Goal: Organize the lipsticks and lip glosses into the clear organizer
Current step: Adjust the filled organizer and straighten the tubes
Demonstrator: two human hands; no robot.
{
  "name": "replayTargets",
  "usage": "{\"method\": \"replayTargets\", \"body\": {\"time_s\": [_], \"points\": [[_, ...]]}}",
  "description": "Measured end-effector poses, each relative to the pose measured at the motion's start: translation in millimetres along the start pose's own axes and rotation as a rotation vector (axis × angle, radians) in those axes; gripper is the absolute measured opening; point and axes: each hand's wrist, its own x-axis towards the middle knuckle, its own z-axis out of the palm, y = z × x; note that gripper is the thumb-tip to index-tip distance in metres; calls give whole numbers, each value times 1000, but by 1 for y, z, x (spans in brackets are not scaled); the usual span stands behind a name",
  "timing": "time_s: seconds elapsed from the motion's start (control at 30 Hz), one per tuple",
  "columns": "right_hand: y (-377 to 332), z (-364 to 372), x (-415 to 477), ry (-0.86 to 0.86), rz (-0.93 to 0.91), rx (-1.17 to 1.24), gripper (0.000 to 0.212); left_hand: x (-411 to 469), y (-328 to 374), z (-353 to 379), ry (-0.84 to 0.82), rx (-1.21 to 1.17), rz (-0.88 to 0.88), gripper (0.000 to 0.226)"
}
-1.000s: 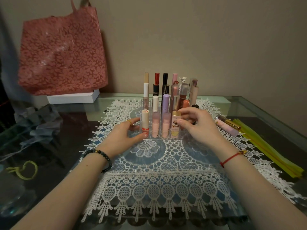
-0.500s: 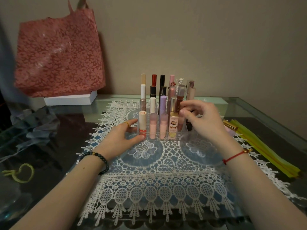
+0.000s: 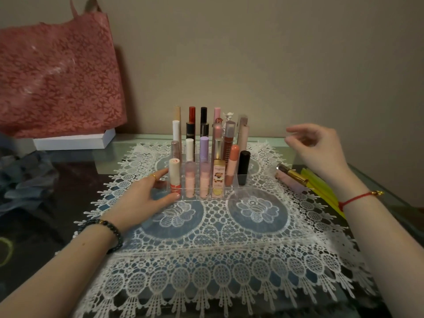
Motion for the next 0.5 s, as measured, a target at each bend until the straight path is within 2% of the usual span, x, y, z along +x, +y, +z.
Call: {"method": "replayTargets", "body": {"time_s": [0.27,0.5], "points": [[50,16,-24,-129,79,-381,30,-1,-1,1,22,-16,-26,80],[53,23,-30,-212,73,-491,20,-1,-1,1,27,5,-27,79]]}}
